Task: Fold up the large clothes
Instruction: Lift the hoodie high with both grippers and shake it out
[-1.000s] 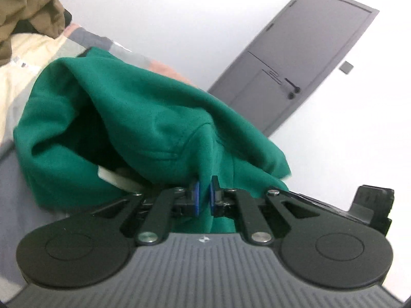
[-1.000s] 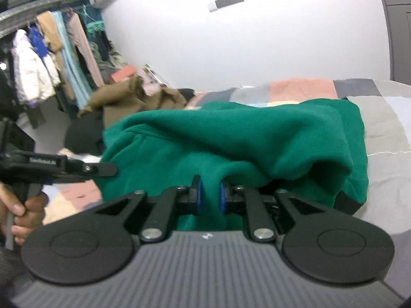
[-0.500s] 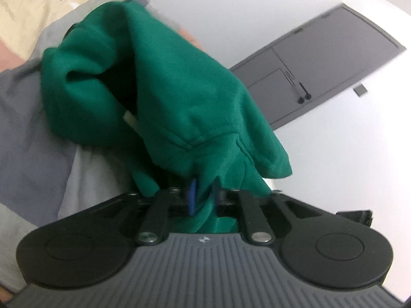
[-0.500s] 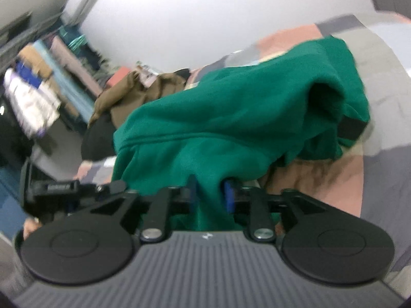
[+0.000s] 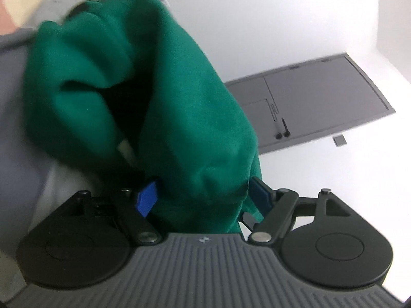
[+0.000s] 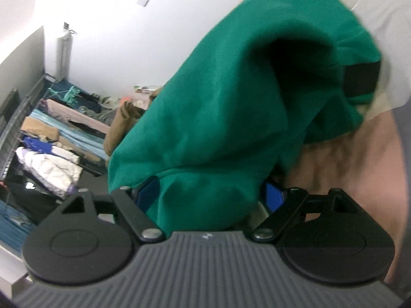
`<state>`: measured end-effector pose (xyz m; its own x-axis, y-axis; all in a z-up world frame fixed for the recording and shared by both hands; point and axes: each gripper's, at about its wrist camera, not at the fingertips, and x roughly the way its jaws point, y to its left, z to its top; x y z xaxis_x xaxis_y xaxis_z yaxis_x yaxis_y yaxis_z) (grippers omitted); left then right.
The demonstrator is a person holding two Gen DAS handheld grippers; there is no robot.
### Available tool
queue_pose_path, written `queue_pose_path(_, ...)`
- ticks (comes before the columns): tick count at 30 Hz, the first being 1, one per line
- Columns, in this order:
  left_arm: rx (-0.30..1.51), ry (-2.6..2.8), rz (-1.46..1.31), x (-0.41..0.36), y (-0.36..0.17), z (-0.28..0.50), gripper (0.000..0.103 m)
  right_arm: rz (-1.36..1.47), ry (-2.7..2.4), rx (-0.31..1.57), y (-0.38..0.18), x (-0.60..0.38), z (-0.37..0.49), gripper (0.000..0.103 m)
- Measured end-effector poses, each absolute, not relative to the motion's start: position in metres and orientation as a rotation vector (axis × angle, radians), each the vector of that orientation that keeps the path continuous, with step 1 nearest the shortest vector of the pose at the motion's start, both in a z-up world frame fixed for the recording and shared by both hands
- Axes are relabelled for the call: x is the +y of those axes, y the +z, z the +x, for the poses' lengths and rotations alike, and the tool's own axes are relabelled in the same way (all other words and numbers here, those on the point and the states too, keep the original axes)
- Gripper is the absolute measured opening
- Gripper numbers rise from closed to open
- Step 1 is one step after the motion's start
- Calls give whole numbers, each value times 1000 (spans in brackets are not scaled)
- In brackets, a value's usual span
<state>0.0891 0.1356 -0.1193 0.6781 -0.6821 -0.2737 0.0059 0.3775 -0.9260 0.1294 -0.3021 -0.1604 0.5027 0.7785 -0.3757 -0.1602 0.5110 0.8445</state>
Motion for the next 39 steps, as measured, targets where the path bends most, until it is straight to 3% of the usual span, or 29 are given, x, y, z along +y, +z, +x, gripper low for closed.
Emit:
queue_pose_path(5,731,-514,-1053,122,-123,108,78,896,759,775,-157,-296,131,85)
queue_pose_path(8,728,-510,-984,113,-122,114,74,799,756,707,-145,-284,127,71)
queue_pose_path(9,724,-500,-961,111,-121,113,67,749,742,703,-143,-279,127,66)
queue_pose_path(10,723,-485,-944,109,-120,112,61,699,725,711,-143,-273,127,51)
queue_pose_path(11,723,-474,-932,108,-119,114,44,659,705,722,-144,-267,127,36)
queue_pose_path(12,720,-470,-924,107,-118,112,28,623,683,728,-145,-262,125,31)
queue_pose_path(14,691,-468,-922,107,-112,103,21,563,663,717,-139,-257,122,22)
queue_pose_path(21,520,-496,-842,115,-48,52,16,389,706,495,-61,-256,74,17)
queue_pose_path(29,311,-484,-746,103,94,16,16,205,697,280,74,-253,43,16)
queue_pose_path(39,153,-469,-595,91,249,-5,16,202,700,95,192,-252,33,16)
